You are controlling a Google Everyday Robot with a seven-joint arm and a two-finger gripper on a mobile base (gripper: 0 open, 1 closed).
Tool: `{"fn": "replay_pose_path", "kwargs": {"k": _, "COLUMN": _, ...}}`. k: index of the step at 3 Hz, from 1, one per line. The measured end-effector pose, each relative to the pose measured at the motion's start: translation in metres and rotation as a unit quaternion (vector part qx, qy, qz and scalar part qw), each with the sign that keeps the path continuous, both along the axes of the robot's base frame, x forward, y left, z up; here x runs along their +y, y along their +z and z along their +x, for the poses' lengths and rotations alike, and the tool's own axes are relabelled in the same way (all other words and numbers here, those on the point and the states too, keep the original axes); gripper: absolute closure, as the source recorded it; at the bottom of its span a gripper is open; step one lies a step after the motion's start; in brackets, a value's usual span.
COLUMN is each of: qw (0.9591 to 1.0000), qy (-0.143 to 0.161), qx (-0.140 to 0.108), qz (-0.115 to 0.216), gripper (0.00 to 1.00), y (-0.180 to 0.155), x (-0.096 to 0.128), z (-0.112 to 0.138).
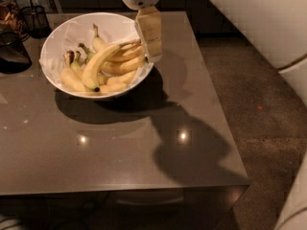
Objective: Pick banana from white bowl
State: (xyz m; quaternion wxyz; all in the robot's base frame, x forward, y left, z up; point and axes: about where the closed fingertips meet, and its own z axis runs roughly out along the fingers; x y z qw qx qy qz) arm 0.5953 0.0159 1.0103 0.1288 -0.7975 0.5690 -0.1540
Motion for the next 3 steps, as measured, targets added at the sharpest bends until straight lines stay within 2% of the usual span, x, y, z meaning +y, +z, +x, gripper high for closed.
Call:
{"fn": "replay_pose_path", "kwargs": {"k": 1, "qw": 0.999, "qy": 0.044, "qx": 0.004, "qz": -0.008, "gripper": 0.0, "y": -0.009, "x": 0.015, "z": 0.004}}
{"fn": "replay_pose_path", "kwargs": {"k": 2, "qw": 0.9986, "qy": 0.051, "qx": -0.008, "qz": 0.005, "gripper": 0.0, "y": -0.006, "x": 0.02, "z": 0.01}}
{"fn": "replay_pose_path", "kwargs": {"k": 3, "qw": 0.9965, "qy": 0.083, "qx": -0.011, "qz": -0.003, "gripper": 0.0, "y": -0.004, "x": 0.04, "z": 0.028}}
